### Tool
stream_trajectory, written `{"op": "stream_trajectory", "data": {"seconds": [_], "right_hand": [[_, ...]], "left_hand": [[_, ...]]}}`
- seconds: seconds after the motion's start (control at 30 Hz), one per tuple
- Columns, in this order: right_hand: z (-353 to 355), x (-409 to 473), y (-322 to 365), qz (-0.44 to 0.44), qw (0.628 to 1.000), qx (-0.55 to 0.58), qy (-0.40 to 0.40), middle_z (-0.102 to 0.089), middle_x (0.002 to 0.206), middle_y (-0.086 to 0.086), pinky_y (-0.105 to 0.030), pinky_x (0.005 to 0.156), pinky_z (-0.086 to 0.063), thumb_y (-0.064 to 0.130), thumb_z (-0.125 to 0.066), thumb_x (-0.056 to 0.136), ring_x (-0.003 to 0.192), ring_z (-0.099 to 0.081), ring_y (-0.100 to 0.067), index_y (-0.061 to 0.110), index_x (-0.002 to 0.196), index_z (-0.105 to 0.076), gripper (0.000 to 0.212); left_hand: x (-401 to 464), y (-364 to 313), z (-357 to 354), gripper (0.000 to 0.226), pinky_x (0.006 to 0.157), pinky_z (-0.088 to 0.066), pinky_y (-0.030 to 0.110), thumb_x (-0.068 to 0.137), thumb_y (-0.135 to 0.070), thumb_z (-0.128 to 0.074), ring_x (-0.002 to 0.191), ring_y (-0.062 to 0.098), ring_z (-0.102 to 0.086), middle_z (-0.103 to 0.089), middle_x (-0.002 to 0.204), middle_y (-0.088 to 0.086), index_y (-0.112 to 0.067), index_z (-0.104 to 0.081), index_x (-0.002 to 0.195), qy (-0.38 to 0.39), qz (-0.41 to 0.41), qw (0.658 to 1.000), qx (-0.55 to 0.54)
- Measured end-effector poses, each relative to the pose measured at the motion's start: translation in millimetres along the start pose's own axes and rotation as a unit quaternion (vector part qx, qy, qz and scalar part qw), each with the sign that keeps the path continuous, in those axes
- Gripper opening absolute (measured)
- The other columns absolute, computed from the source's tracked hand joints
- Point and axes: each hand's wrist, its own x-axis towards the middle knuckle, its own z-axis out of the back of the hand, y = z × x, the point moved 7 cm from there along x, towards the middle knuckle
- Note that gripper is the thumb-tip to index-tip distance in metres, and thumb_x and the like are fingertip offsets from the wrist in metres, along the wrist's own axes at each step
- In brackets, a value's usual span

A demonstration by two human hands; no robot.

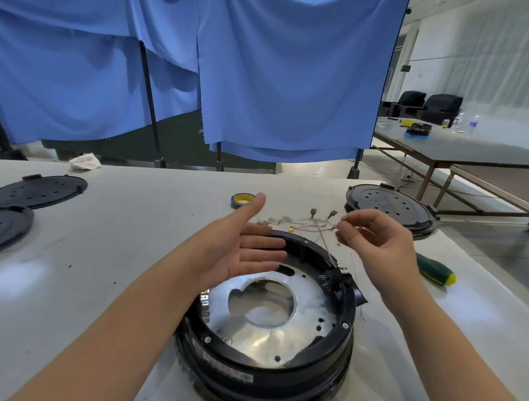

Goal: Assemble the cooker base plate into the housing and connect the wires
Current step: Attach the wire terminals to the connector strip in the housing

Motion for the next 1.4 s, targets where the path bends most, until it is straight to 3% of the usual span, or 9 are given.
{"op": "stream_trajectory", "data": {"seconds": [0.1,0.2,0.4,0.7,1.0,1.13,1.2,1.3,1.4], "right_hand": [[-14.1,-4.4,7.6,0.024,0.997,-0.031,0.063,-0.074,0.081,0.004,-0.018,0.074,-0.054,0.004,-0.074,0.079,0.080,-0.070,-0.010,0.019,0.081,-0.071,0.015],[-23.8,-9.1,13.9,0.061,0.992,-0.056,0.099,-0.072,0.082,0.004,-0.019,0.075,-0.054,0.001,-0.075,0.077,0.082,-0.070,-0.011,0.019,0.079,-0.072,0.018],[-29.9,-16.4,17.4,0.127,0.977,-0.154,0.071,-0.066,0.082,0.011,-0.018,0.076,-0.054,0.009,-0.073,0.081,0.082,-0.066,-0.009,0.023,0.081,-0.068,0.014],[-30.1,-15.2,8.8,0.061,0.992,-0.083,0.067,-0.067,0.088,0.002,-0.013,0.066,-0.050,0.010,-0.074,0.082,0.080,-0.068,-0.004,0.026,0.078,-0.067,0.017],[-36.2,-19.7,13.3,0.071,0.993,-0.065,0.063,-0.058,0.110,0.008,-0.012,0.076,-0.051,0.012,-0.073,0.082,0.103,-0.059,0.000,0.026,0.079,-0.070,0.015],[-36.4,-17.1,6.9,0.016,0.997,-0.020,0.067,-0.069,0.099,0.006,-0.028,0.074,-0.057,0.014,-0.070,0.084,0.087,-0.069,-0.013,0.027,0.081,-0.068,0.014],[-40.1,-19.0,5.1,0.001,0.996,-0.012,0.085,-0.072,0.089,0.001,-0.034,0.075,-0.059,0.013,-0.069,0.085,0.079,-0.072,-0.018,0.026,0.083,-0.068,0.014],[-44.1,-22.5,7.5,0.016,0.994,-0.037,0.097,-0.072,0.081,0.002,-0.029,0.068,-0.059,0.010,-0.070,0.084,0.075,-0.072,-0.016,0.026,0.083,-0.068,0.016],[-45.2,-23.1,10.0,0.031,0.994,-0.051,0.097,-0.072,0.081,0.005,-0.021,0.065,-0.055,0.007,-0.074,0.081,0.074,-0.071,-0.013,0.022,0.083,-0.069,0.016]], "left_hand": [[5.2,6.2,5.8,0.051,0.058,-0.060,0.031,0.088,-0.037,-0.065,0.087,0.031,-0.073,-0.072,0.103,0.022,0.004,-0.054,0.117,-0.008,-0.003,0.995,-0.100],[5.7,5.3,10.3,0.024,0.056,-0.058,0.026,0.097,-0.009,-0.053,0.079,0.025,-0.075,-0.074,0.097,0.018,0.001,-0.058,0.118,-0.012,-0.050,0.994,-0.094],[-2.8,-5.8,16.7,0.018,0.061,-0.059,0.027,0.096,-0.009,-0.054,0.086,0.027,-0.074,-0.075,0.094,0.015,-0.012,-0.068,0.106,-0.051,-0.176,0.983,-0.003],[-14.3,-13.1,26.9,0.018,0.065,-0.059,0.027,0.098,-0.010,-0.052,0.086,0.027,-0.074,-0.076,0.091,0.012,-0.013,-0.070,0.100,-0.104,-0.278,0.955,-0.006],[-12.8,-6.5,11.1,0.017,0.060,-0.059,0.025,0.098,-0.008,-0.053,0.077,0.021,-0.075,-0.077,0.084,0.006,-0.013,-0.069,0.098,-0.069,-0.251,0.960,0.108],[-11.3,-5.3,14.1,0.012,0.058,-0.057,0.025,0.094,-0.010,-0.058,0.078,0.026,-0.074,-0.076,0.087,0.010,-0.009,-0.065,0.104,-0.059,-0.226,0.969,0.079],[-9.7,-3.4,12.4,0.025,0.060,-0.057,0.026,0.081,-0.013,-0.072,0.077,0.024,-0.074,-0.076,0.089,0.012,-0.010,-0.066,0.105,-0.034,-0.213,0.974,0.067],[-8.6,-0.2,10.1,0.057,0.066,-0.058,0.026,0.057,-0.021,-0.086,0.084,0.022,-0.074,-0.076,0.092,0.010,-0.015,-0.065,0.109,-0.009,-0.194,0.975,0.110],[-7.7,1.8,10.4,0.052,0.067,-0.057,0.024,0.066,-0.007,-0.085,0.082,0.020,-0.074,-0.077,0.090,0.007,-0.016,-0.062,0.112,-0.014,-0.188,0.969,0.163]]}}
